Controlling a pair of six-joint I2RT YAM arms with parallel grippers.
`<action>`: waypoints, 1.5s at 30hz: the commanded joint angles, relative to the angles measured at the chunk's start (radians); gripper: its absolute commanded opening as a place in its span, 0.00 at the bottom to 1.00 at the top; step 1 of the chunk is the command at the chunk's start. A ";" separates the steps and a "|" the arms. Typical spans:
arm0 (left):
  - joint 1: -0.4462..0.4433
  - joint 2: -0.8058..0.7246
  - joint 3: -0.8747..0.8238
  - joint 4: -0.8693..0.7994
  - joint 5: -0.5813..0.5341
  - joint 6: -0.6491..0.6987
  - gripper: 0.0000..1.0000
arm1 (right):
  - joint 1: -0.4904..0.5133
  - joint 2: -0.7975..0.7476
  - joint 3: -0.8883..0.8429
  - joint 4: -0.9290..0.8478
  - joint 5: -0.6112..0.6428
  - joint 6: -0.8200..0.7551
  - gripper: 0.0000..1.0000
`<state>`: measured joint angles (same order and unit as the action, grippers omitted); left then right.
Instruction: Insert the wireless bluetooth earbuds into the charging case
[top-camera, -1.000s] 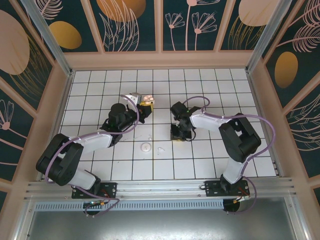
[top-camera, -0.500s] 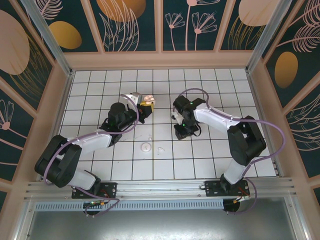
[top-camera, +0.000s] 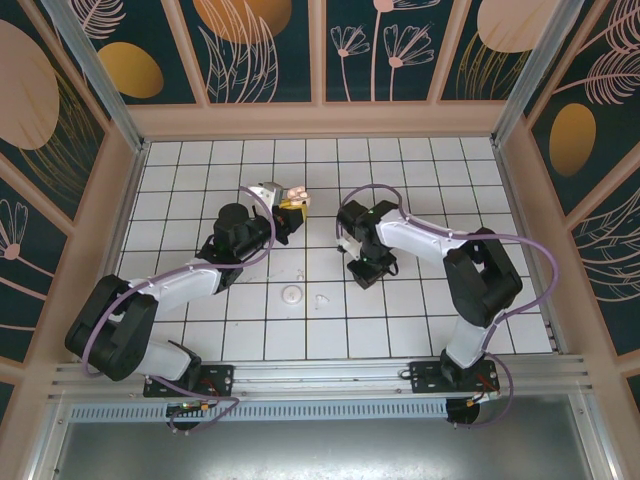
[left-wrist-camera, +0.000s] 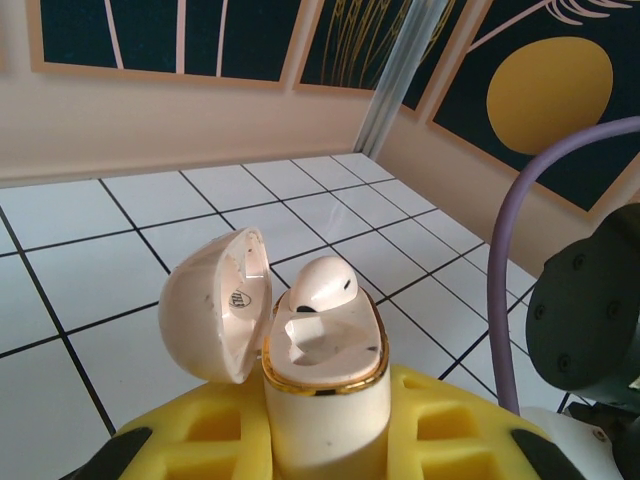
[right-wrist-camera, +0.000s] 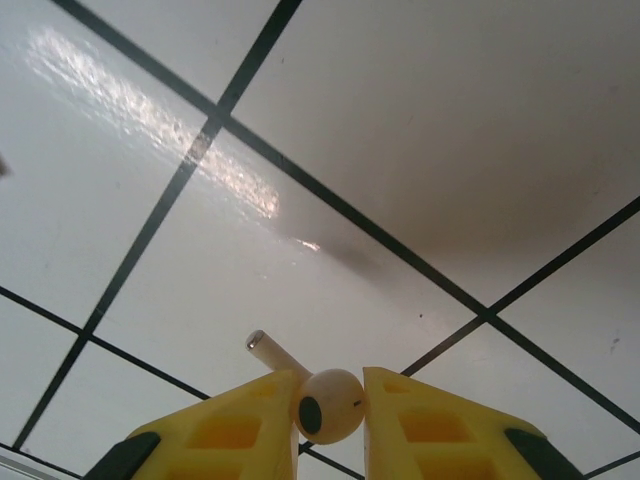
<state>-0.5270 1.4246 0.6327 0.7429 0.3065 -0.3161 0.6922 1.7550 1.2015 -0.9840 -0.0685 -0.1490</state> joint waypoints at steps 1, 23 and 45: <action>0.007 -0.012 0.032 0.010 0.018 0.001 0.15 | 0.008 -0.032 -0.023 -0.016 -0.007 -0.050 0.22; 0.007 -0.032 0.025 -0.017 -0.008 0.005 0.15 | 0.058 0.059 -0.053 0.037 -0.033 -0.086 0.25; 0.007 -0.028 0.050 -0.034 -0.002 0.013 0.15 | -0.008 -0.090 0.155 -0.138 0.064 0.453 0.42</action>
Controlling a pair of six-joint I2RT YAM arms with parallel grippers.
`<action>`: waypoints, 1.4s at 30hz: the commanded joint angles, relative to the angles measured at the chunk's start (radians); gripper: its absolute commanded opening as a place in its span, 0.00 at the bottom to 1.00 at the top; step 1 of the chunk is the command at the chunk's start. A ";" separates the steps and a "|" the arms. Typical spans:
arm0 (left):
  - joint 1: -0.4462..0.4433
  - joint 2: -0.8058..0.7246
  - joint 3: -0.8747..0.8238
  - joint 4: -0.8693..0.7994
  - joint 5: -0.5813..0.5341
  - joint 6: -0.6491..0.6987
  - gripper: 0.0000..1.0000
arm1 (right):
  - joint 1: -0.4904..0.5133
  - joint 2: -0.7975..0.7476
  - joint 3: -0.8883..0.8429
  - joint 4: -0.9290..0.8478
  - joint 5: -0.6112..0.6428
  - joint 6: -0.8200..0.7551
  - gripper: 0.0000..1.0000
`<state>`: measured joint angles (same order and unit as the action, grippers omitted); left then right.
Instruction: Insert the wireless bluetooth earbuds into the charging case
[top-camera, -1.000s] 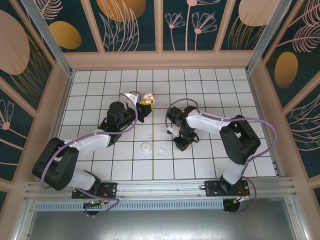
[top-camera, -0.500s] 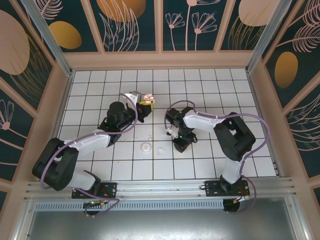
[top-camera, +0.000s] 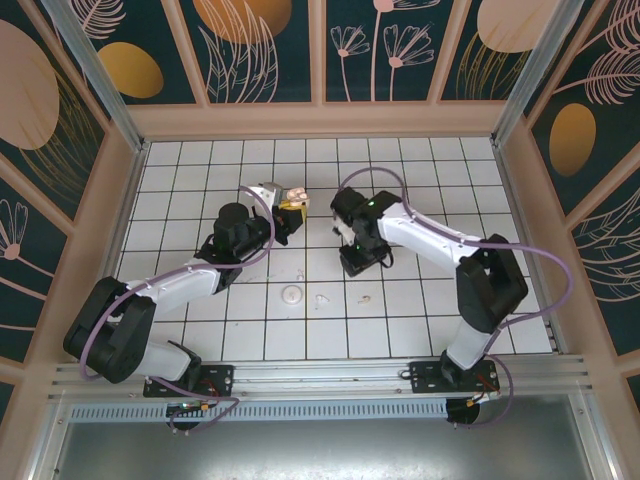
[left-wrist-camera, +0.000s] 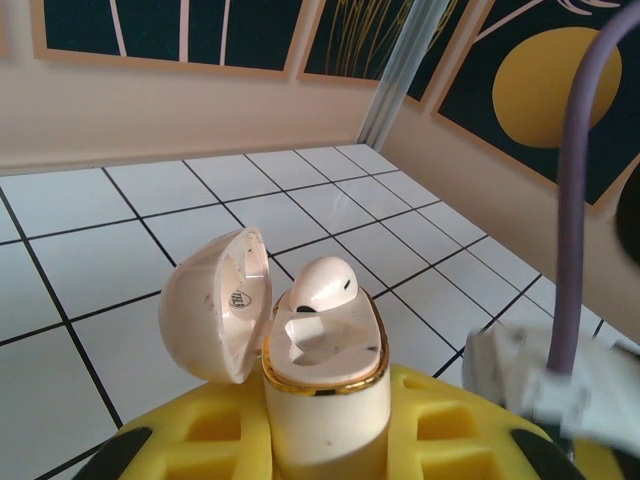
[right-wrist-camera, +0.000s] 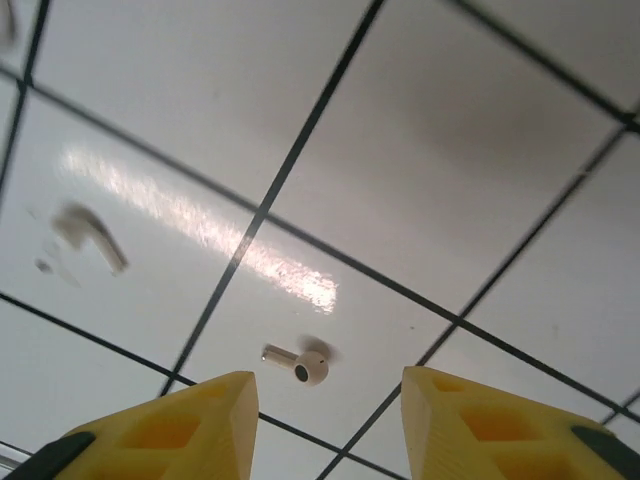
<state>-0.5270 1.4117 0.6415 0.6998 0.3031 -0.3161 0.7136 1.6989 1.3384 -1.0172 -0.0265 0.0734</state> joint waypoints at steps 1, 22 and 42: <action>0.007 -0.017 0.038 0.009 0.001 0.016 0.15 | -0.029 -0.048 0.008 -0.105 -0.003 0.310 0.42; 0.007 -0.021 0.012 0.038 0.025 -0.009 0.15 | 0.052 -0.438 -0.630 0.458 -0.171 1.216 0.39; 0.007 -0.026 -0.005 0.043 0.014 -0.008 0.15 | 0.054 -0.382 -0.661 0.546 -0.170 1.234 0.45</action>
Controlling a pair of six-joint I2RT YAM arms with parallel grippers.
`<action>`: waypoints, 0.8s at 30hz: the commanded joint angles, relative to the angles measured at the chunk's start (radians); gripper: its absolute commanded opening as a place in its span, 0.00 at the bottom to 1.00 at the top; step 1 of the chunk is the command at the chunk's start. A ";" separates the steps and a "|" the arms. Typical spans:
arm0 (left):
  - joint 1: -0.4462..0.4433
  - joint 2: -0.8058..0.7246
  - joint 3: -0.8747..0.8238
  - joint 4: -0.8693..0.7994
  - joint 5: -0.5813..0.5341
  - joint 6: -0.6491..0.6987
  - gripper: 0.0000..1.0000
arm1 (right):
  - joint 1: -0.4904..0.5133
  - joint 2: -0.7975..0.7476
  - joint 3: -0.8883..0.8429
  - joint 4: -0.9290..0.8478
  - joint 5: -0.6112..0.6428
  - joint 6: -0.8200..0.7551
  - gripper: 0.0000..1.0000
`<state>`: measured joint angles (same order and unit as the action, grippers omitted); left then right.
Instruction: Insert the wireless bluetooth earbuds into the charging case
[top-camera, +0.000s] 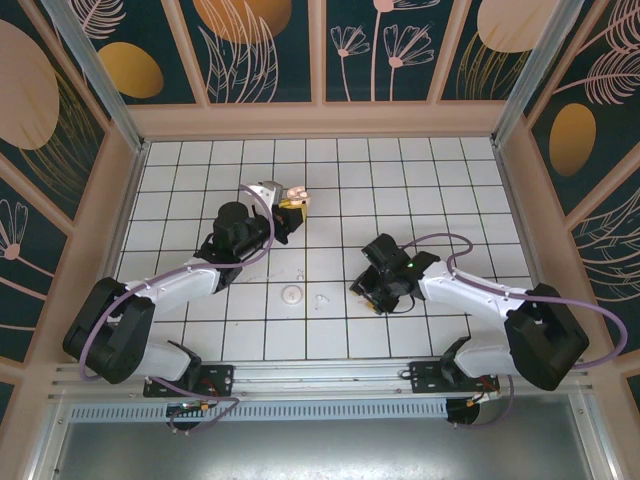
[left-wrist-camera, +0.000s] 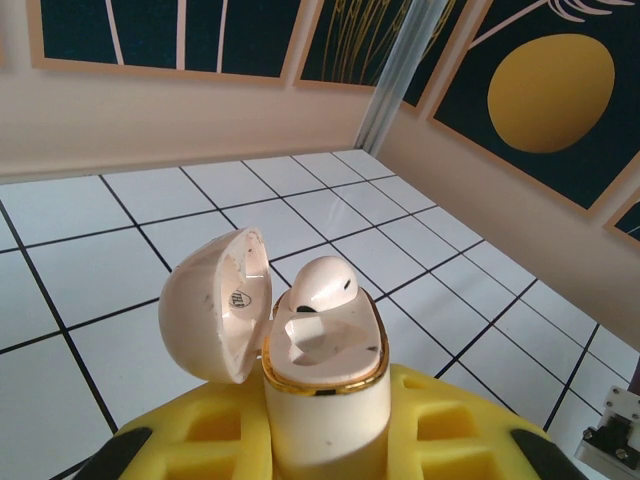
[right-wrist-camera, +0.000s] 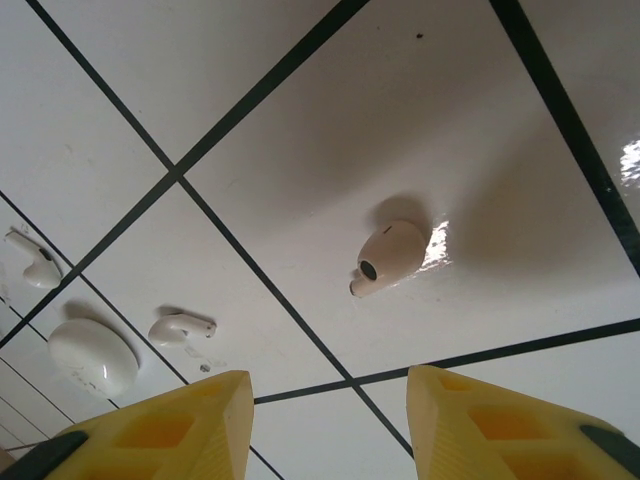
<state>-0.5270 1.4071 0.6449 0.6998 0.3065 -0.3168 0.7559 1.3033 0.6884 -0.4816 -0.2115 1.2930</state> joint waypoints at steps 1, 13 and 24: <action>0.008 -0.022 -0.010 0.043 0.009 -0.007 0.15 | 0.010 0.018 -0.007 0.013 0.019 0.012 0.45; 0.007 -0.020 -0.011 0.033 0.001 0.001 0.15 | -0.027 0.072 0.009 -0.004 0.033 -0.039 0.41; 0.007 0.000 0.004 0.030 -0.001 0.010 0.15 | -0.075 0.145 0.040 0.030 0.006 -0.113 0.39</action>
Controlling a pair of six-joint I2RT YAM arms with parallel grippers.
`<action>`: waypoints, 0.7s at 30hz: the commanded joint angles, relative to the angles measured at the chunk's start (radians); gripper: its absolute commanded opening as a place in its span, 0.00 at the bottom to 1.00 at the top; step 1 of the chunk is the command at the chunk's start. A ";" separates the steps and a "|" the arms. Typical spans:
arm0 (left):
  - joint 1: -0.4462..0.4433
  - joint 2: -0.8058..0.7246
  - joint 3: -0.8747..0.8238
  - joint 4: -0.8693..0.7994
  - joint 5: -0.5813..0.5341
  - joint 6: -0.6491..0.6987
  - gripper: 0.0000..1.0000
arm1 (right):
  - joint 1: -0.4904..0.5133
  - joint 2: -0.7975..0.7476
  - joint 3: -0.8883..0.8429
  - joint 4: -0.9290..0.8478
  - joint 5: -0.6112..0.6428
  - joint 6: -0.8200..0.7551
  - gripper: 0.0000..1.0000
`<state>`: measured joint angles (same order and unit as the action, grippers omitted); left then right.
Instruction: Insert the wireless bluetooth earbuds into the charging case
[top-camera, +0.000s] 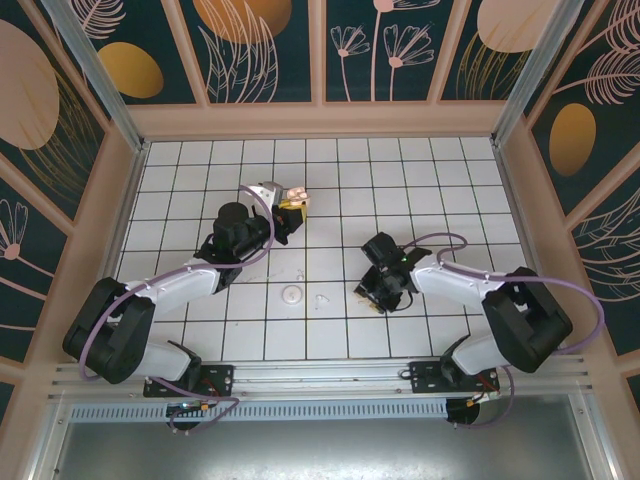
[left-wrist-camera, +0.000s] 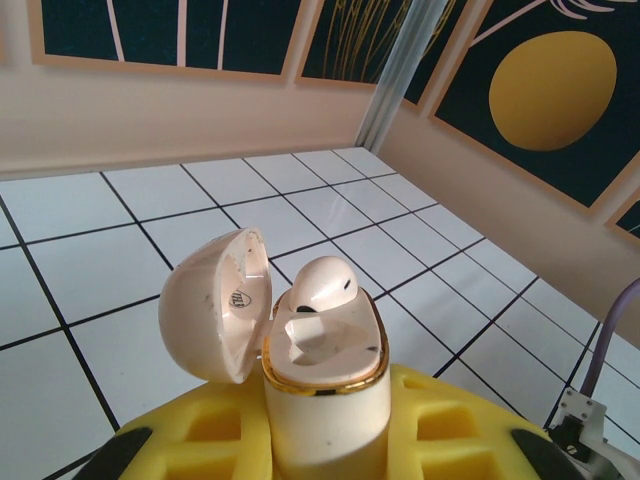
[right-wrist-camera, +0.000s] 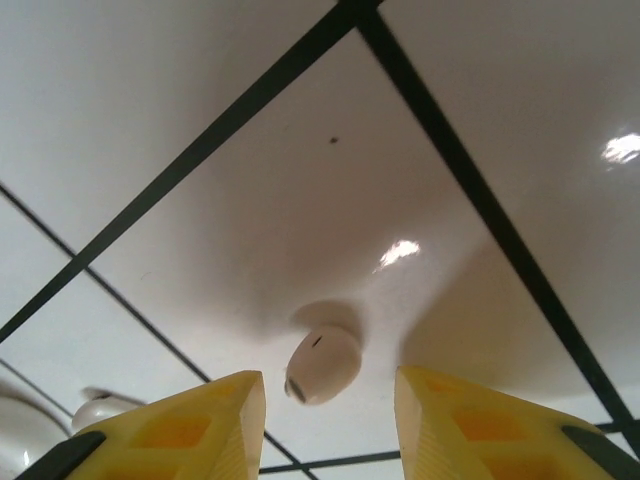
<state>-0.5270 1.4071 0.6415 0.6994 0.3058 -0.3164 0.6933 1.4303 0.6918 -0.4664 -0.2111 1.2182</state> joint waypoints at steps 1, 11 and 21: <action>0.007 0.001 0.010 0.030 0.000 0.011 0.15 | -0.016 0.027 0.047 0.017 0.006 -0.048 0.38; 0.007 -0.005 0.010 0.023 -0.002 0.015 0.15 | -0.026 0.130 0.152 0.014 -0.011 -0.126 0.35; 0.007 -0.018 0.000 0.020 -0.002 0.015 0.15 | 0.001 0.147 0.303 -0.272 0.057 -0.248 0.37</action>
<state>-0.5270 1.4071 0.6415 0.6991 0.3054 -0.3161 0.6807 1.5703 0.9463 -0.5892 -0.1989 1.0290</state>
